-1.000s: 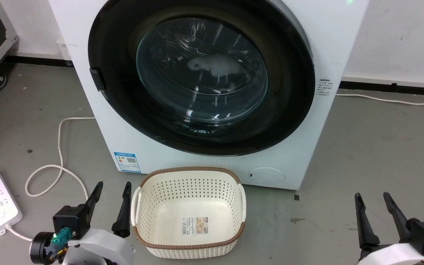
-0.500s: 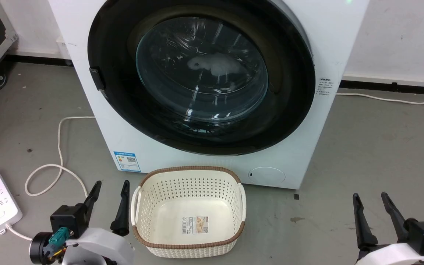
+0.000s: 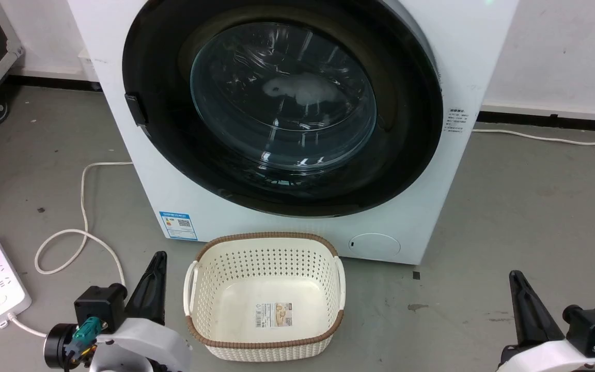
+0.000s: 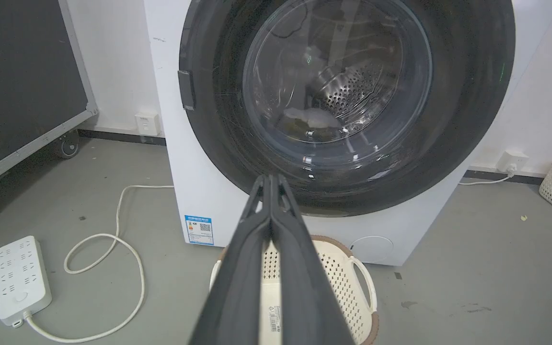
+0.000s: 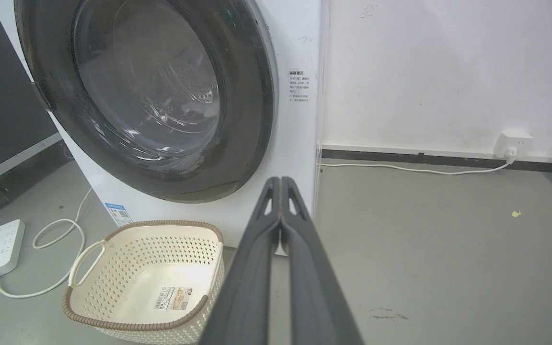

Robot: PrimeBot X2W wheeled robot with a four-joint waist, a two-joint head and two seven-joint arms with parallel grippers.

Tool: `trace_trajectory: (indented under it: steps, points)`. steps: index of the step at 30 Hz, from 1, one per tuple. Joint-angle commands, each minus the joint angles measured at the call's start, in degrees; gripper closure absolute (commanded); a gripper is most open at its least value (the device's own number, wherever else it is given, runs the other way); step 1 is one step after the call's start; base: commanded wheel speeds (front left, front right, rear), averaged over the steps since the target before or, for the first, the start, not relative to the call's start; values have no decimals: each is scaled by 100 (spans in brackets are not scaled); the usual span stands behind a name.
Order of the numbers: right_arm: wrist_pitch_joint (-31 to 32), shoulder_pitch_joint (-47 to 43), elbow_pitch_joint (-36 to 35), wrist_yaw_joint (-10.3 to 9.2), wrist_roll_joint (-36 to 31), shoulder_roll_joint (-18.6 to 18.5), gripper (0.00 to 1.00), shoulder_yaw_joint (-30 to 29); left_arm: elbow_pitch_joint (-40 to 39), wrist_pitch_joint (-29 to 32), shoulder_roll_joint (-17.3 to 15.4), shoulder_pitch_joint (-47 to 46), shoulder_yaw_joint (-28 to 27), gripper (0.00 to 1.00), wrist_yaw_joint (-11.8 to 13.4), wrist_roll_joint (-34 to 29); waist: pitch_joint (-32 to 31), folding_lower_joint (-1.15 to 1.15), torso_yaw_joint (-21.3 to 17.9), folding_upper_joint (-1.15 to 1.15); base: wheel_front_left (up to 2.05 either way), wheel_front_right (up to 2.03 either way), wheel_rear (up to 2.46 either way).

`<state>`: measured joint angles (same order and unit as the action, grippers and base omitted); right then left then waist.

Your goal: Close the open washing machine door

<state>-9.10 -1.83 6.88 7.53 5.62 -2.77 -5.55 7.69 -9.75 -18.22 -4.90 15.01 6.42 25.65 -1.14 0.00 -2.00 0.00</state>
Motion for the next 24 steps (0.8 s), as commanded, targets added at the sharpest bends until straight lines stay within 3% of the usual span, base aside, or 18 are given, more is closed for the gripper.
trace_trajectory:
  steps: [1,24]
  points:
    - [45,19,-58,0,-36,-1,100,21,-42,32,66,48,-69,100,-22,-110,2,0,4,0,0,0,0]
    - [215,51,-182,-1,-140,-3,100,126,-185,217,354,135,-351,100,-144,-593,24,0,43,0,0,0,0]
